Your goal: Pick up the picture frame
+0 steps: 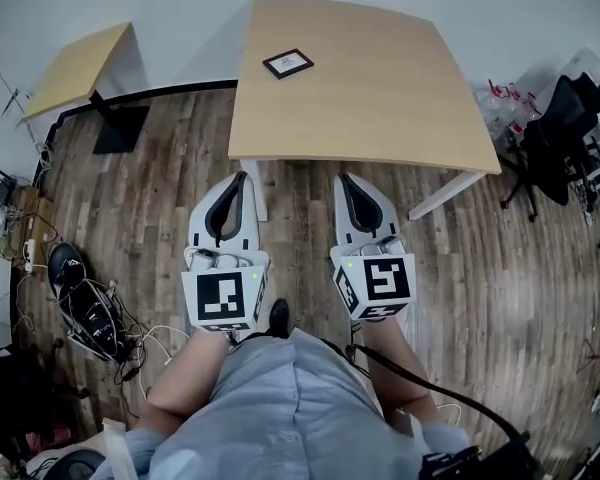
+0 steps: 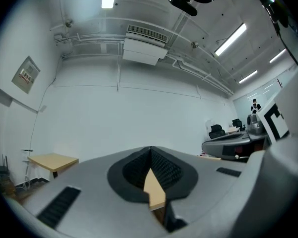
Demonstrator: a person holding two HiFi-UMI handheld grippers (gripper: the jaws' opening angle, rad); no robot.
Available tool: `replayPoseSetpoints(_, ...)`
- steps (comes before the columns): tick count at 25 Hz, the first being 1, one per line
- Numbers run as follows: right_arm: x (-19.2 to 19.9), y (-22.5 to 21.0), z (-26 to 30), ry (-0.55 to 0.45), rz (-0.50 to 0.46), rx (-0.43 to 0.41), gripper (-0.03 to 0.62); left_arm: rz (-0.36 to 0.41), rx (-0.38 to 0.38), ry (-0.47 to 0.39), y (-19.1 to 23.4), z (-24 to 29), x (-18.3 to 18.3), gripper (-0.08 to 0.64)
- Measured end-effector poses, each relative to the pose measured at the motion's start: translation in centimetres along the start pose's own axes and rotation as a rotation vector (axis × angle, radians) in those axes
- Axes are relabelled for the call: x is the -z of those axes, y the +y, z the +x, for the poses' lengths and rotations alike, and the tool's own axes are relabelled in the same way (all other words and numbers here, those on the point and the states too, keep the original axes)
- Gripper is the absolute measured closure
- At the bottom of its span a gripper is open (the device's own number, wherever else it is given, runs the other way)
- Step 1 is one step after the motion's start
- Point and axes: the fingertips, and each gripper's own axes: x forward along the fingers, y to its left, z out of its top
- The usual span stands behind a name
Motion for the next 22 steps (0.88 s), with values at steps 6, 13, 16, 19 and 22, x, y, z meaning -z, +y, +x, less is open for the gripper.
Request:
replayPoseSetpoints(6,0.1,-1.9,3.3,0.012,-0.010,0.022,0.591,-0.011,0.027,0.002,0.7,3.7,0.8,0.560)
replayPoseSetpoints(13,0.5,-4.5,6.2,0.027,0.006,0.035,0.591,-0.019,0.048,0.046,0.4,7.6,2.5,0.560)
replayPoseSetpoints(16,1.3,-6.0,8.0,0.032,0.019,0.033,0.591,-0.010,0.045,0.053,0.3,9.7,3.1,0.560)
replayPoseSetpoints(19,2.3,-7.6,10.3,0.045,0.034,0.018,0.591,0.003,0.025,0.048,0.7,12.1,3.4,0.560)
replayPoseSetpoints(22,2.9,-9.7,12.9,0.059,0.048,0.000,0.591,0.017,0.002,0.053,1.0,14.8,3.7,0.560)
